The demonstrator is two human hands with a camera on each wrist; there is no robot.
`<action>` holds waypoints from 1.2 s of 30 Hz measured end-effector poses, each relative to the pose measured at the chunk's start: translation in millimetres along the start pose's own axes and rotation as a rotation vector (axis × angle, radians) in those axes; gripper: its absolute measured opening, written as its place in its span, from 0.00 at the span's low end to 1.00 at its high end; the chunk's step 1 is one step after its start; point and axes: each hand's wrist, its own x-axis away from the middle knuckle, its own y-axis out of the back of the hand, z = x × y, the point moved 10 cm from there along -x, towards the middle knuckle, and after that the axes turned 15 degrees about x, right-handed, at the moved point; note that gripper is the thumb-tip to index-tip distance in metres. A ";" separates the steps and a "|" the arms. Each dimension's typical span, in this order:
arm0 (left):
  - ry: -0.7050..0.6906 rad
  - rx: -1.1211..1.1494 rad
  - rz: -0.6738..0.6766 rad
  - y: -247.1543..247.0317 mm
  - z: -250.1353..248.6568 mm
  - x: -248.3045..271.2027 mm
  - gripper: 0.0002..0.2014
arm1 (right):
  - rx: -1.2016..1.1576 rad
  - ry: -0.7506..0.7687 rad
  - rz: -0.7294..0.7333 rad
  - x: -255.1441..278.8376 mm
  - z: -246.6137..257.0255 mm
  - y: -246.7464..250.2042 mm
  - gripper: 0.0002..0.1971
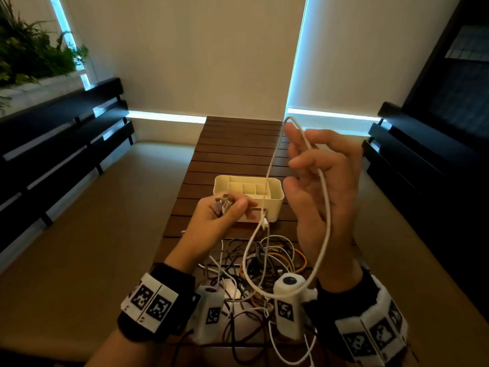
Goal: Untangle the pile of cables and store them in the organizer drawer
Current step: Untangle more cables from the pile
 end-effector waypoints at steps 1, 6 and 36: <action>0.029 0.043 0.042 -6.7 0.9 0.6 0.22 | -0.016 -0.053 0.024 2.8 -10.8 -4.8 0.10; 0.190 -0.038 0.437 -37.9 12.7 11.7 0.21 | 0.135 -0.281 0.136 23.7 -70.9 -22.7 0.11; 0.652 -1.141 -0.134 73.7 171.1 10.7 0.12 | 0.764 -0.835 0.913 180.8 -186.2 10.1 0.09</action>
